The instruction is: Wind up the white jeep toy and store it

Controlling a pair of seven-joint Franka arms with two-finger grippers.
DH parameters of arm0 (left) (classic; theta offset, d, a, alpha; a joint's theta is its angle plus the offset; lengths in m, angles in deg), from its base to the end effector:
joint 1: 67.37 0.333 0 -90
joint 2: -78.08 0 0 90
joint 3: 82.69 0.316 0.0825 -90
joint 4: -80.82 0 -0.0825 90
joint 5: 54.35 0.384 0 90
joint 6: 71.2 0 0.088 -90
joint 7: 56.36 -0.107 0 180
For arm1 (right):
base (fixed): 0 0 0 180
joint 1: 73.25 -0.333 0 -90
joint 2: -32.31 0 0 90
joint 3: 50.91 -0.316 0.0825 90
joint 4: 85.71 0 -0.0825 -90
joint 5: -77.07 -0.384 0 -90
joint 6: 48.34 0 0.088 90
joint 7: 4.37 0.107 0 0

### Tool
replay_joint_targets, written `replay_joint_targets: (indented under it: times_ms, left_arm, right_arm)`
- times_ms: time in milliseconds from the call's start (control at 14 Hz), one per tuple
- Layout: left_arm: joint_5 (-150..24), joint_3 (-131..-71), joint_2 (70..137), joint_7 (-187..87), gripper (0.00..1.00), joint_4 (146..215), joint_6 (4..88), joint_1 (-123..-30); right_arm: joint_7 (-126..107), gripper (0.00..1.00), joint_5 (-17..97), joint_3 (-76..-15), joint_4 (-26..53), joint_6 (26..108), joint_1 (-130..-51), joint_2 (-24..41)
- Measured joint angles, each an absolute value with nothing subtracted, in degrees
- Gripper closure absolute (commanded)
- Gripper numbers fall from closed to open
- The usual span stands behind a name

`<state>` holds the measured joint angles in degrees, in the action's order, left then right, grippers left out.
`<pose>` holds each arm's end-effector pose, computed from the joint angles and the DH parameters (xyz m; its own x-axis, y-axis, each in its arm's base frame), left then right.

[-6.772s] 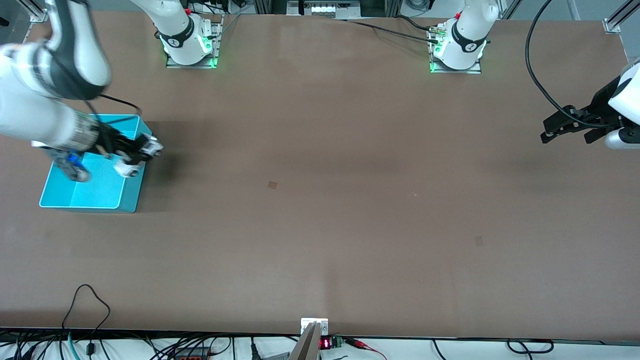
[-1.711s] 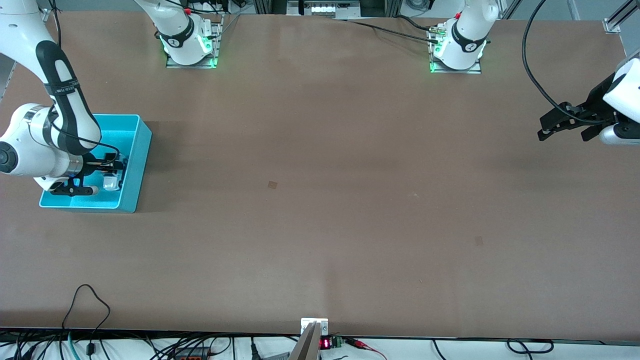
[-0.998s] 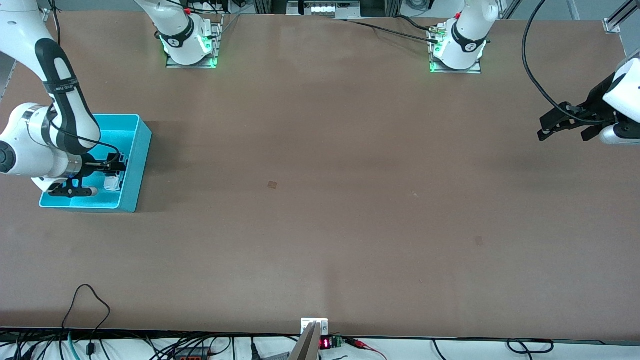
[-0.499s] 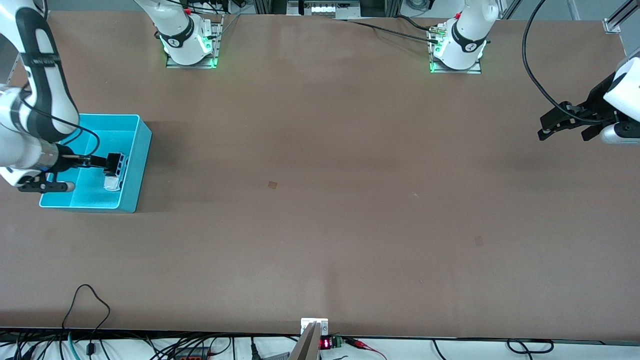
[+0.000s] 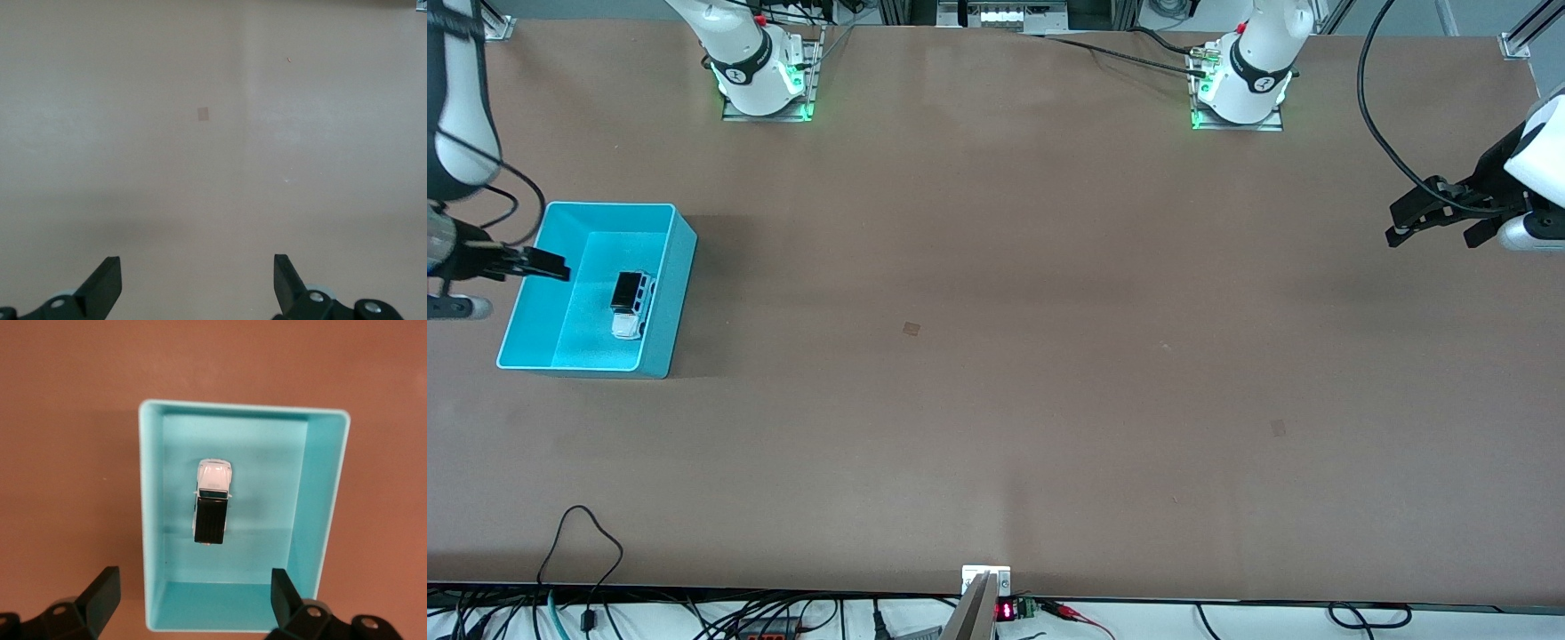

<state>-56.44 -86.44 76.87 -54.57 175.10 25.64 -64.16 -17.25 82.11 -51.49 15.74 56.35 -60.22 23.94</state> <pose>0.5585 -0.0091 0.6115 0.9976 0.0261 0.0645 0.0237 -0.9990 0.0371 0.5794 -0.1355 0.4669 0.9939 0.0303 -0.1061 0.0367 -0.9976 0.0590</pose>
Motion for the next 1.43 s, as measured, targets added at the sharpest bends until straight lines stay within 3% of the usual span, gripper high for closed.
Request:
replay_joint_targets:
  times_ms: [356, 642, 1426]
  left_arm:
    - [-56.44, -86.44, 76.29, -54.57, 0.0, 175.12, 24.9, -64.16]
    - [-56.44, -86.43, 76.18, -54.57, 0.0, 175.12, 24.78, -64.15]
    - [-56.37, -86.42, 76.09, -54.57, 0.0, 175.13, 24.71, -64.15]
  right_arm:
    - [-17.32, 0.0, 81.67, -51.49, 8.48, 49.06, -61.6, 27.96]
    - [-17.28, 0.0, 79.28, -48.7, 3.96, 42.44, -67.47, 28.45]
    - [-15.49, 0.0, 79.54, -48.04, 3.62, 39.32, -71.61, 28.07]
